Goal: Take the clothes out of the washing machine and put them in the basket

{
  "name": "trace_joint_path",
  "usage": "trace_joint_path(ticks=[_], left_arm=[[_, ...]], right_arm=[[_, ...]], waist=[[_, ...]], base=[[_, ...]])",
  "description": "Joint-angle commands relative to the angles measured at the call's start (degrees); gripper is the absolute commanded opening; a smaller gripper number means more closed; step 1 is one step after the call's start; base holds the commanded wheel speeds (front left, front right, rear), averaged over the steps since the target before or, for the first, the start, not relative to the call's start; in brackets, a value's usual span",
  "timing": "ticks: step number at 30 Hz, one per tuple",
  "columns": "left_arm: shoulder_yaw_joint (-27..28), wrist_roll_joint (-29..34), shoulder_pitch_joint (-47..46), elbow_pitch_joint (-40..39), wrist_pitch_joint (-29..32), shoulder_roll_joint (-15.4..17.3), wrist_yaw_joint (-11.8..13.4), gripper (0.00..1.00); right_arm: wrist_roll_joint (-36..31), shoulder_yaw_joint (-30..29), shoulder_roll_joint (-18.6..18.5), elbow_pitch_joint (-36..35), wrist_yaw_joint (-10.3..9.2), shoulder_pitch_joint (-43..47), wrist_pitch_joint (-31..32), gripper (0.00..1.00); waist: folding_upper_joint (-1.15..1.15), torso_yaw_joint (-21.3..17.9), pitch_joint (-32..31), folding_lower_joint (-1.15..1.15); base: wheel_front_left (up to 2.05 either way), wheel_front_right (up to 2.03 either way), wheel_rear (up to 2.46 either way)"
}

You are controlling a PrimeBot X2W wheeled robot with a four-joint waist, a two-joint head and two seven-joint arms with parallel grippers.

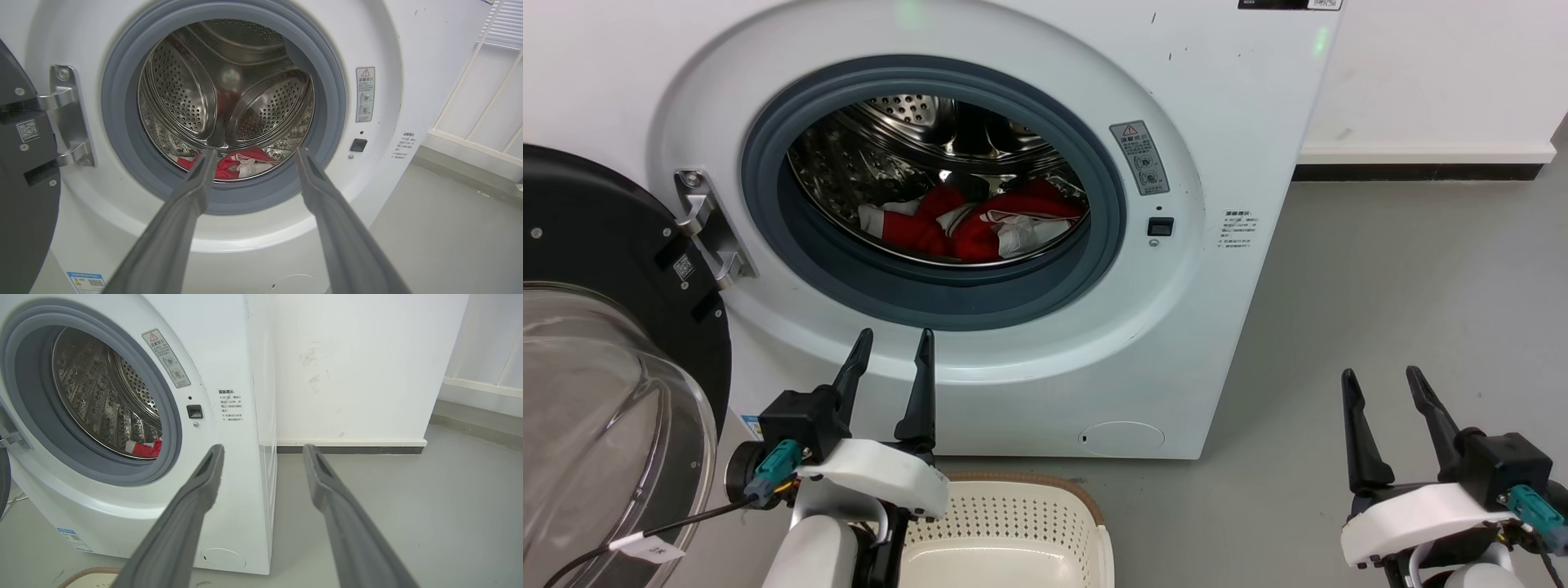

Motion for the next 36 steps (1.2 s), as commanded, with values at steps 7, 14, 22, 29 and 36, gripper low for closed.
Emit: trace_joint_path(ticks=[7,14,22,29,36], left_arm=[[-0.57,3.87,-0.66,0.20,-1.21,0.13,0.73,1.00],[-0.74,6.64,-0.02,0.31,-1.97,0.13,1.26,1.00],[-1.10,8.90,0.06,0.53,-2.62,0.13,1.65,1.00],[-1.24,9.10,-0.22,0.74,-2.85,0.13,1.64,1.00],[-1.43,8.88,0.10,0.71,-2.85,0.12,2.00,1.00]], right_arm=[[-3.78,0.24,0.07,0.04,-0.02,0.27,-0.87,1.00],[-6.05,0.42,0.07,0.17,-0.02,0.40,-1.18,1.00],[-8.10,0.61,0.08,0.22,-0.02,0.66,-1.55,1.00],[-8.81,0.75,0.08,0.25,-0.02,0.61,-1.49,1.00],[-8.32,0.72,0.08,0.41,-0.02,0.68,-1.21,1.00]], waist=[[-0.01,0.17,-0.06,0.00],[-0.01,0.25,-0.10,0.00],[-0.01,0.39,-0.13,0.00],[-0.01,0.49,0.04,0.00],[-0.01,0.63,0.06,0.00]], base=[[0.00,0.00,0.00],[0.00,0.00,0.00],[0.00,0.00,0.00],[0.00,0.00,0.00],[0.00,0.00,0.00]])
